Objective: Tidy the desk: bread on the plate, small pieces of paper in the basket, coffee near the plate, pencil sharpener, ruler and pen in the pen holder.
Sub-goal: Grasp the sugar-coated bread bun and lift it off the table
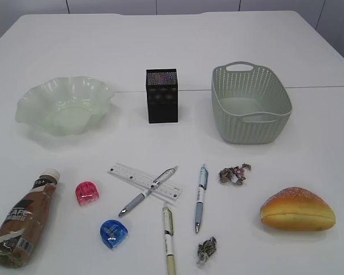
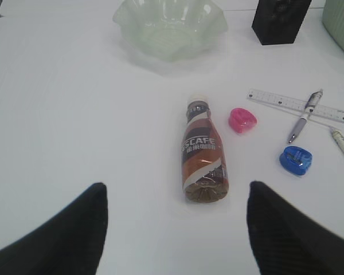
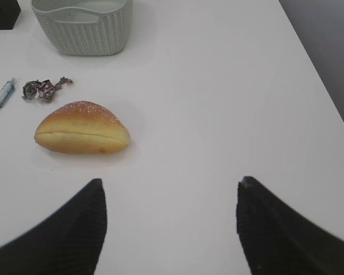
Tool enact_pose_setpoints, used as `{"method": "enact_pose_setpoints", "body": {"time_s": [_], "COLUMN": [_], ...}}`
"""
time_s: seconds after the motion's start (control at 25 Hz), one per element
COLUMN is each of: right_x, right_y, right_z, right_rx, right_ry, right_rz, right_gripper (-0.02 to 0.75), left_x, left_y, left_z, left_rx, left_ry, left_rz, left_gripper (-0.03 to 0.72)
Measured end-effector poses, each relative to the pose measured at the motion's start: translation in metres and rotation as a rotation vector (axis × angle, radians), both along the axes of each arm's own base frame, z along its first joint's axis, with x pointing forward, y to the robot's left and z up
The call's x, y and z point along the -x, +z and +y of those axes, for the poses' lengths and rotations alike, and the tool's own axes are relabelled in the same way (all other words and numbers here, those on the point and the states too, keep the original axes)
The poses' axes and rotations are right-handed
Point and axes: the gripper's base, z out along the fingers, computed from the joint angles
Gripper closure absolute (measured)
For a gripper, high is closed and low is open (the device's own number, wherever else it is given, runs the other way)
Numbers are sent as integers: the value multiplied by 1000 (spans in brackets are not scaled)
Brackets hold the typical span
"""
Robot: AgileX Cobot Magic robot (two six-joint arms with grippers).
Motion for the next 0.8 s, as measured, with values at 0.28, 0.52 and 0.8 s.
{"method": "enact_pose_setpoints", "body": {"time_s": [0.28,0.52,0.8], "right_x": [0,0,0], "right_y": [0,0,0], "right_z": [0,0,0], "right_rx": [0,0,0], "right_ry": [0,0,0], "right_rz": [0,0,0], "right_gripper": [215,215,215], "left_x": [0,0,0], "left_y": [0,0,0], "left_z": [0,0,0], "left_rx": [0,0,0], "left_ry": [0,0,0], "left_rz": [0,0,0], "left_gripper": [137,137,137]}}
